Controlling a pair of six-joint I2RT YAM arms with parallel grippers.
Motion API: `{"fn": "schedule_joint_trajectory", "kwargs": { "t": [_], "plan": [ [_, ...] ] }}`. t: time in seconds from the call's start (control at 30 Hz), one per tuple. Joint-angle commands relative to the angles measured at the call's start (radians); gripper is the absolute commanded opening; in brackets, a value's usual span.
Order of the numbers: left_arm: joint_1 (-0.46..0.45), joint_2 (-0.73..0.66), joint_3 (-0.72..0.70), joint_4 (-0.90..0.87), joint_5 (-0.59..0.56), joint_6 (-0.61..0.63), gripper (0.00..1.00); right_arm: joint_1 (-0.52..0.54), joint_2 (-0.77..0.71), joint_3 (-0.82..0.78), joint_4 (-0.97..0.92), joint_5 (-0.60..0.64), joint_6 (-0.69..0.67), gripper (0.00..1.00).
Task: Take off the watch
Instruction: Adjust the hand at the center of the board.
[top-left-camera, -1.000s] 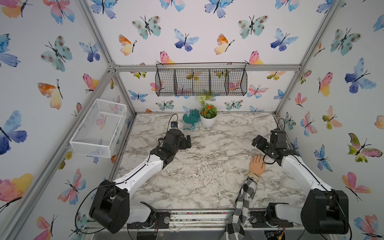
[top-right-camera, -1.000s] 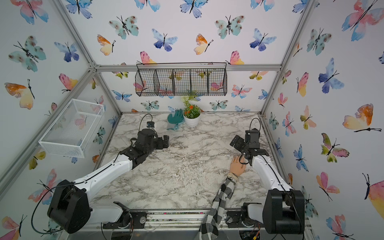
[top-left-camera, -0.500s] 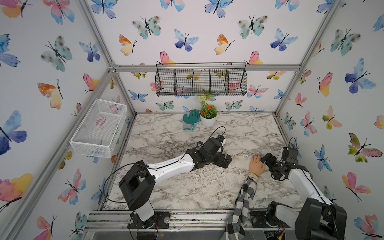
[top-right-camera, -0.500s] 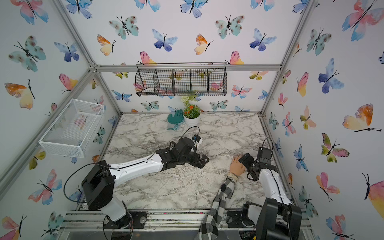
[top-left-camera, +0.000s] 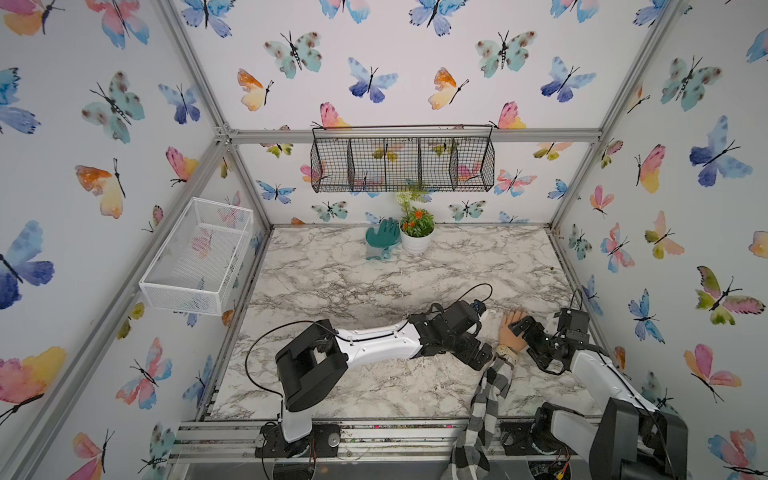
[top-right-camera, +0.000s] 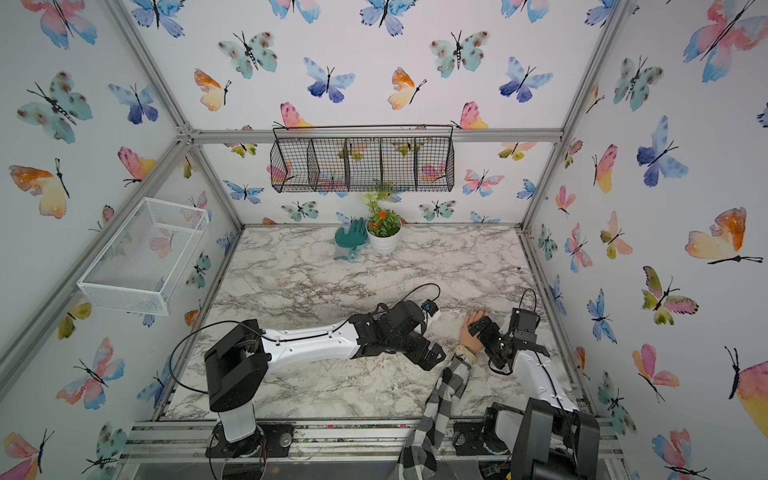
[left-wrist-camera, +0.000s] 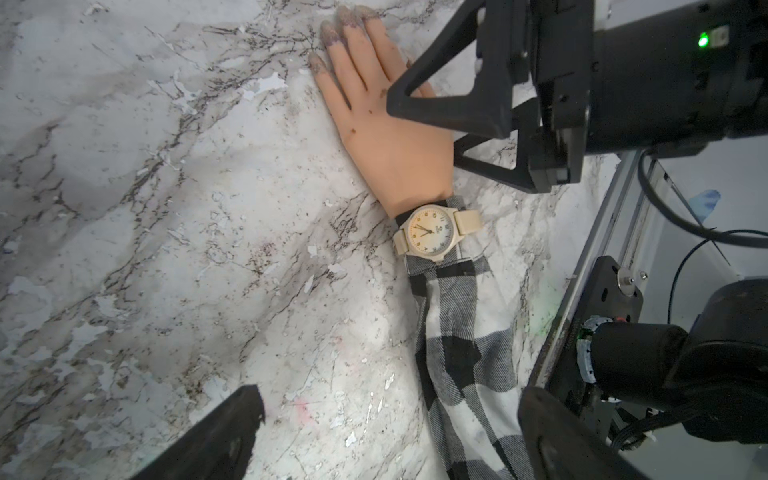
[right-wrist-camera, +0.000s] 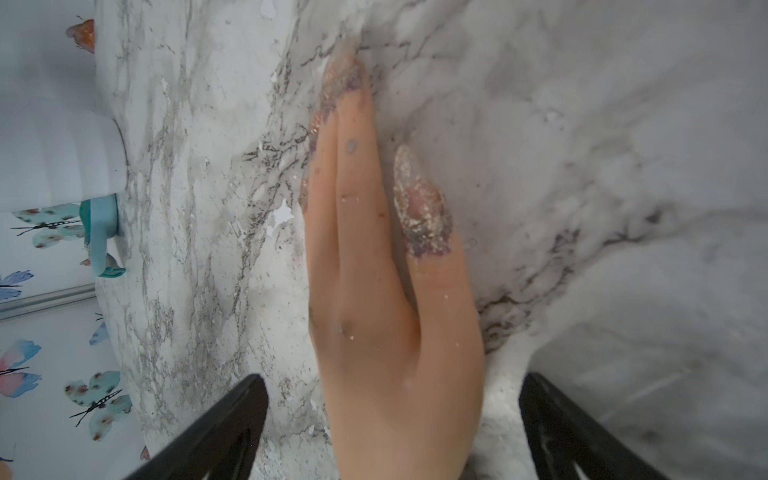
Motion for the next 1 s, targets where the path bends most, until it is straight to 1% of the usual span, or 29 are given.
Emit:
{"fn": "schedule_joint_trajectory", "kwargs": {
  "t": [0.0, 0.2, 0.33, 0.43, 0.47, 0.73, 0.77, 0.9, 0.93, 0.97],
  "plan": [
    [-0.008, 0.037, 0.025, -0.011, 0.022, 0.013, 0.98, -0.008, 0.013, -0.041, 0.092, -0.049, -0.017, 0.98],
    [-0.011, 0.078, 0.024, 0.012, 0.051, 0.012, 0.98, -0.007, 0.022, -0.099, 0.214, -0.116, -0.010, 0.97],
    [-0.011, 0.094, 0.021, 0.017, 0.047, 0.017, 0.98, -0.008, 0.022, -0.116, 0.252, -0.149, -0.007, 0.95],
    [-0.011, 0.097, 0.012, 0.023, 0.047, 0.018, 0.98, -0.007, 0.021, -0.121, 0.258, -0.156, -0.012, 0.86],
    [-0.011, 0.096, 0.007, 0.026, 0.046, 0.018, 0.98, -0.008, 0.022, -0.120, 0.258, -0.153, -0.015, 0.82],
    [-0.011, 0.084, -0.006, 0.032, 0.032, 0.021, 0.98, -0.007, 0.064, -0.131, 0.294, -0.155, -0.008, 0.61],
    [-0.012, 0.082, -0.008, 0.033, 0.028, 0.021, 0.98, -0.007, 0.066, -0.132, 0.298, -0.157, -0.005, 0.57],
    [-0.009, 0.068, -0.015, 0.032, 0.008, 0.020, 0.98, -0.008, 0.067, -0.129, 0.307, -0.172, 0.005, 0.38],
    [-0.008, 0.064, -0.017, 0.031, 0.004, 0.018, 0.98, -0.009, 0.064, -0.127, 0.307, -0.175, 0.005, 0.34],
    [-0.007, 0.061, -0.020, 0.032, 0.001, 0.018, 0.98, -0.008, 0.062, -0.125, 0.307, -0.178, 0.007, 0.33]
  ]
}}
